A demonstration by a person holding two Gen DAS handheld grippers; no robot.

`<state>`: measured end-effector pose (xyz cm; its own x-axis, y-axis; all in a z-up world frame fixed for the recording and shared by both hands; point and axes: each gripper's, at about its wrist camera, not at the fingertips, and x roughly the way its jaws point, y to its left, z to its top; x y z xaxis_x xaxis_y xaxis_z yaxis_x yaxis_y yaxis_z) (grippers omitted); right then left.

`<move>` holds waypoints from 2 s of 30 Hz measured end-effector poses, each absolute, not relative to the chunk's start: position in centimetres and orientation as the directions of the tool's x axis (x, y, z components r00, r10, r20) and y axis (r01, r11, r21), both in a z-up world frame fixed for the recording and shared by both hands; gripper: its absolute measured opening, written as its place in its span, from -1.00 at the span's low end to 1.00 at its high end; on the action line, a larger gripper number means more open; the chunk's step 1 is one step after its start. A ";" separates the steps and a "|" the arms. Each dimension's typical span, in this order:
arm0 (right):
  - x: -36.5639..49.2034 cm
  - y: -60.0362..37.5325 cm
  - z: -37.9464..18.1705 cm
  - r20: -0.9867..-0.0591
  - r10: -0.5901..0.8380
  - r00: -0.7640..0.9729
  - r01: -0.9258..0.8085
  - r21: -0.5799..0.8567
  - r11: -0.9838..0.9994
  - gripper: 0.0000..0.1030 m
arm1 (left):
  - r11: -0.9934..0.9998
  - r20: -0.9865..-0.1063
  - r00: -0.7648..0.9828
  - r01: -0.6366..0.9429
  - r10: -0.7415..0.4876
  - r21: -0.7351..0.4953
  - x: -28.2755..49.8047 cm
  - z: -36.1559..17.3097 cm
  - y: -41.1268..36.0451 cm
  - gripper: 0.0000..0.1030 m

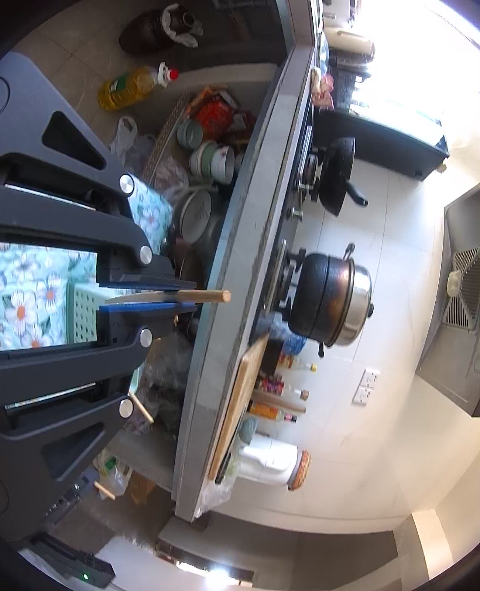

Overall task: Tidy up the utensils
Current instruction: 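Lower the left tool's chopstick into the holder and open the left tool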

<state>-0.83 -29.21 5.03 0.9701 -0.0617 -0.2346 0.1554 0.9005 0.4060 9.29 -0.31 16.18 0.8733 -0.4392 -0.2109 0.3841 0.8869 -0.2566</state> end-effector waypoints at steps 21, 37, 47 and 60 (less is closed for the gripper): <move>0.6 -32.1 4.7 -0.251 -0.056 0.966 0.166 0.443 0.881 -0.87 | 0.877 -0.221 0.849 0.466 -0.480 -0.116 14.2 16.6 -12.6 -0.91; 1.4 -33.0 3.5 -0.285 -0.042 0.958 0.177 0.467 0.866 -0.87 | 0.889 -0.328 0.833 0.455 -0.446 -0.054 19.2 11.3 -17.6 -0.92; 1.2 -33.2 3.1 -0.291 -0.040 0.956 0.182 0.480 0.858 -0.87 | 0.859 -0.348 0.791 0.502 -0.503 -0.101 20.1 10.0 -19.0 -0.60; 0.5 -32.8 3.2 -0.291 -0.037 0.956 0.183 0.494 0.850 -0.87 | 0.873 -0.317 0.819 0.483 -0.479 -0.070 15.9 12.3 -16.1 0.34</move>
